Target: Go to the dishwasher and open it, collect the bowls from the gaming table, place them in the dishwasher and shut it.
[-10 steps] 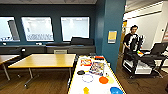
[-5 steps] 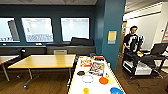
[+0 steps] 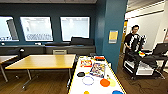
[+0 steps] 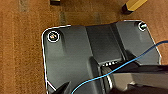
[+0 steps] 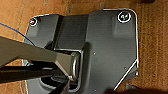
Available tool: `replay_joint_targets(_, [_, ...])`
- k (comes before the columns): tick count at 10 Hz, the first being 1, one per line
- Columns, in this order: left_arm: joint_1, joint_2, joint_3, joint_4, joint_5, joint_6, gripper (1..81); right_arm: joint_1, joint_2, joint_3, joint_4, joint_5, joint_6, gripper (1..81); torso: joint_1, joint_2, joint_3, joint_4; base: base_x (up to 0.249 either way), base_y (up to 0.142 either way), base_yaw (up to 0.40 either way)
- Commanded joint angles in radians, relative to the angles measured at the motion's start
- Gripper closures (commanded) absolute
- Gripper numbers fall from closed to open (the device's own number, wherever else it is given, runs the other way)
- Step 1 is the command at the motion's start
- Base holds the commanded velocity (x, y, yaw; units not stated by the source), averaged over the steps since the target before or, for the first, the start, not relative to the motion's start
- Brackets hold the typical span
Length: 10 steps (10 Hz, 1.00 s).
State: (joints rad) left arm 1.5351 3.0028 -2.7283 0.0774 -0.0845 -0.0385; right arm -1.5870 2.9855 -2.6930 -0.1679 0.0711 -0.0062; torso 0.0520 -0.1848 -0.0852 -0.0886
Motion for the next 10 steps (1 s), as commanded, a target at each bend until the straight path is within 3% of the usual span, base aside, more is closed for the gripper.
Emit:
replay_joint_targets(1, [-0.051, -0.005, 0.001, -0.004, 0.046, -0.001, 1.0, 0.048, -0.015, 0.001, 0.008, -0.039, 0.003, 1.0, 0.000, 0.000, 0.000, 0.000, 0.000, 0.000, 0.000])
replay_joint_targets(4, [-0.048, -0.010, 0.005, -0.004, 0.045, -0.001, 1.0, 0.046, -0.070, 0.070, 0.010, -0.034, 0.009, 1.0, -0.001, 0.000, 0.000, 0.000, 0.000, 0.000, 0.000])
replay_joint_targets(6, [-0.046, -0.013, 0.007, -0.004, 0.035, -0.001, 1.0, 0.043, -0.192, 0.245, 0.011, -0.020, 0.009, 1.0, -0.001, 0.000, 0.000, 0.000, 0.000, 0.000, 0.000])
replay_joint_targets(10, [-0.046, -0.008, 0.009, -0.004, 0.035, -0.001, 1.0, 0.041, -0.532, 0.645, 0.034, 0.075, 0.094, 1.0, -0.001, 0.000, 0.000, 0.000, 0.000, 0.000, 0.000])
